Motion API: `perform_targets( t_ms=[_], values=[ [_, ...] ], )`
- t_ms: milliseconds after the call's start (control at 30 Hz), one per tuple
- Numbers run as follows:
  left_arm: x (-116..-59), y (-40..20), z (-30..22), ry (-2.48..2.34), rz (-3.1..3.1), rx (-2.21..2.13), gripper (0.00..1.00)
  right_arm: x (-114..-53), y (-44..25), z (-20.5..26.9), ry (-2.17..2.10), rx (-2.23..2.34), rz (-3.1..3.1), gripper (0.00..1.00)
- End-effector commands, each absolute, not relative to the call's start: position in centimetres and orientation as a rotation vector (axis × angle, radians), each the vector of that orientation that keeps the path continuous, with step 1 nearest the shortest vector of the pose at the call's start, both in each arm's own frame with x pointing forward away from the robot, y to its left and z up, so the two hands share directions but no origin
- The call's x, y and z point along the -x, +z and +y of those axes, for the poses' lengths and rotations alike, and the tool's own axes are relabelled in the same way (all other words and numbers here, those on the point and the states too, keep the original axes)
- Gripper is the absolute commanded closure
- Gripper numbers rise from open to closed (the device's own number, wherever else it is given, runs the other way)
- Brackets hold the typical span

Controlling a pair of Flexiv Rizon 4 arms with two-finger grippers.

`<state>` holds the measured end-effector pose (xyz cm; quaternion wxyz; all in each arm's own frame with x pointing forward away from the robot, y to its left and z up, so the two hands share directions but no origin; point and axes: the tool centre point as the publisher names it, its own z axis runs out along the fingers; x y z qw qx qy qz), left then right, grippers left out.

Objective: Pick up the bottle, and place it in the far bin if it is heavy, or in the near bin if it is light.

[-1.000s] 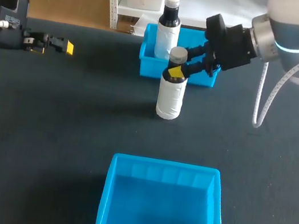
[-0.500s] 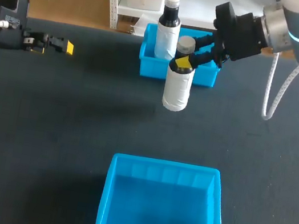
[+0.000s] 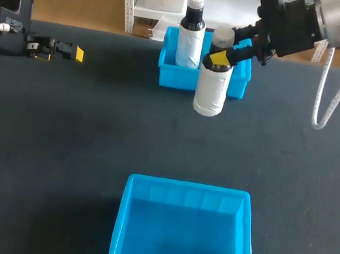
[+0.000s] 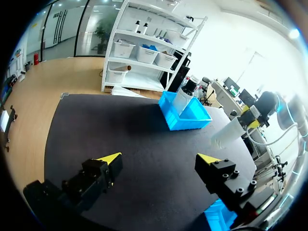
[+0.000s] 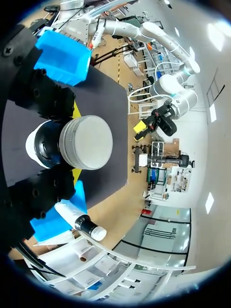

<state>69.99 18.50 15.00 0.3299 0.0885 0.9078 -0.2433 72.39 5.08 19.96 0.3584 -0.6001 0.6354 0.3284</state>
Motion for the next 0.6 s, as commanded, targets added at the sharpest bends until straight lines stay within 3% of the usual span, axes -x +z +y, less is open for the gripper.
perform_targets(
  t_ms=[33,600],
  values=[
    [-70.0,15.0,18.5,-0.636,2.374,-0.231,0.0,-71.4,20.8,4.4,0.824,1.537,1.652,1.0],
    [-70.0,15.0,18.5,-0.636,2.374,-0.231,0.0,-70.8,21.5,-0.9,0.782,1.437,1.72,1.0]
  ],
)
